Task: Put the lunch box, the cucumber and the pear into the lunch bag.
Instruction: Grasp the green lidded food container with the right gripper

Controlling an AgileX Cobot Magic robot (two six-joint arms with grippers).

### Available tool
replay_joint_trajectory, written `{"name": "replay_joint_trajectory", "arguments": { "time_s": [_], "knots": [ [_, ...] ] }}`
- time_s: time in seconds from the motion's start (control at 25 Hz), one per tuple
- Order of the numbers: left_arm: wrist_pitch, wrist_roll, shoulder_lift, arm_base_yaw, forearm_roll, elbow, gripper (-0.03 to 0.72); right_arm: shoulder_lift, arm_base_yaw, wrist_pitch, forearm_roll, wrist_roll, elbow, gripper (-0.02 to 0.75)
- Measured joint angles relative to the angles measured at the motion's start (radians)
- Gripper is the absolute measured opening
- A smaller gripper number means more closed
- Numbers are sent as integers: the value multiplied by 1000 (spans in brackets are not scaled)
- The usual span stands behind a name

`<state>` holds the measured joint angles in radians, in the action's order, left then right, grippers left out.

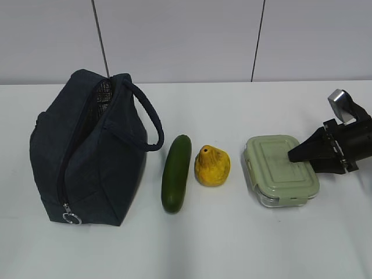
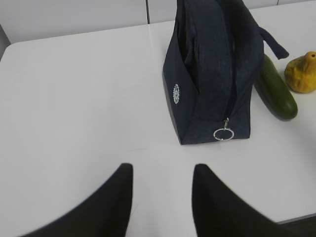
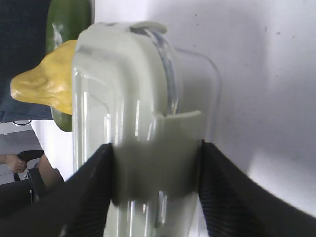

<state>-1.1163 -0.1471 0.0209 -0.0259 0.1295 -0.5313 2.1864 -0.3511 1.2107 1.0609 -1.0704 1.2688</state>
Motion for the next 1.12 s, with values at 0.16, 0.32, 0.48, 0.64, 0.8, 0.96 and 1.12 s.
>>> {"name": "replay_joint_trajectory", "arguments": {
  "time_s": [0.16, 0.32, 0.48, 0.64, 0.8, 0.96, 1.12],
  "knots": [
    [0, 0, 0, 0, 0, 0, 241, 0, 0, 0, 4, 0, 0, 397],
    [0, 0, 0, 0, 0, 0, 241, 0, 0, 0, 6, 0, 0, 397],
    [0, 0, 0, 0, 0, 0, 241, 0, 0, 0, 6, 11, 0, 396],
    [0, 0, 0, 0, 0, 0, 241, 0, 0, 0, 6, 17, 0, 396],
    [0, 0, 0, 0, 0, 0, 241, 0, 0, 0, 6, 17, 0, 396],
    [0, 0, 0, 0, 0, 0, 241, 0, 0, 0, 6, 22, 0, 396],
    [0, 0, 0, 0, 0, 0, 241, 0, 0, 0, 6, 28, 0, 395]
  ]
}}
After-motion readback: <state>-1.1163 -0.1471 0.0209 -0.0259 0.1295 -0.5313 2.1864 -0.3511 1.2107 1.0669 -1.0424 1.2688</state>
